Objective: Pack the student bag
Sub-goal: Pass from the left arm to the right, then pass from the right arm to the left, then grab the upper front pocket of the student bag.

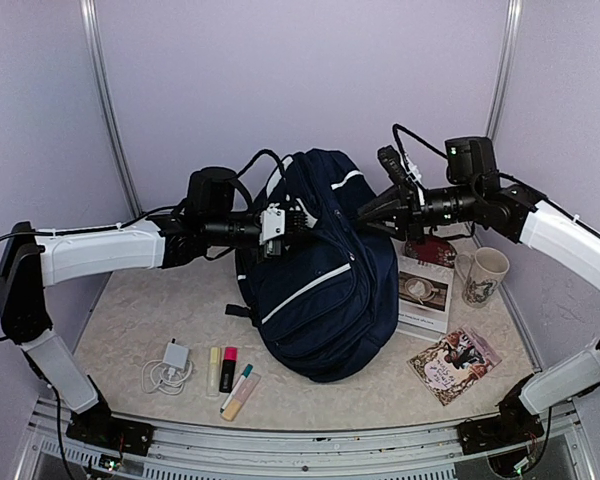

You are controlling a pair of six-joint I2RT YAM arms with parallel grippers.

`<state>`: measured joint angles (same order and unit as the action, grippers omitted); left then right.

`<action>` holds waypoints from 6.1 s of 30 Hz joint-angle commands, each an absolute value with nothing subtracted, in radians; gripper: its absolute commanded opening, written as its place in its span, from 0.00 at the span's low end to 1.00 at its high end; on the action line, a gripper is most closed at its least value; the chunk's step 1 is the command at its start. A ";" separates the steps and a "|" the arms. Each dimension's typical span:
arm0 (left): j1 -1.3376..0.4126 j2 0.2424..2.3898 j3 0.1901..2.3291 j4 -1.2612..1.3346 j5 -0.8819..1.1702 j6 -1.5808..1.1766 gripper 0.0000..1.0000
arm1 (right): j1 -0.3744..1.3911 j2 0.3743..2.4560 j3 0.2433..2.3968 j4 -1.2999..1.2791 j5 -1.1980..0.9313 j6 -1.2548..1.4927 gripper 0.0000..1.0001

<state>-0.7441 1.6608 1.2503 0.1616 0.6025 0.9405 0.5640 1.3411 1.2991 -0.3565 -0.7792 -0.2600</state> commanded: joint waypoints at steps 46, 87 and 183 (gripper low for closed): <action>-0.726 1.556 1.183 0.567 0.809 0.709 0.00 | 0.726 1.109 0.989 -0.341 -0.633 -0.479 0.36; -0.789 1.572 1.088 1.204 0.267 0.020 0.00 | 0.528 1.124 0.993 -0.112 -0.273 0.070 0.98; -0.928 1.589 1.495 0.144 0.068 0.001 0.00 | 0.943 1.143 1.099 -0.099 0.234 -0.722 0.59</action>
<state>-0.9245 1.5982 1.4540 -0.0208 0.0570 -0.0185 0.9367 1.1213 1.0599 -0.0334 0.0105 -0.6662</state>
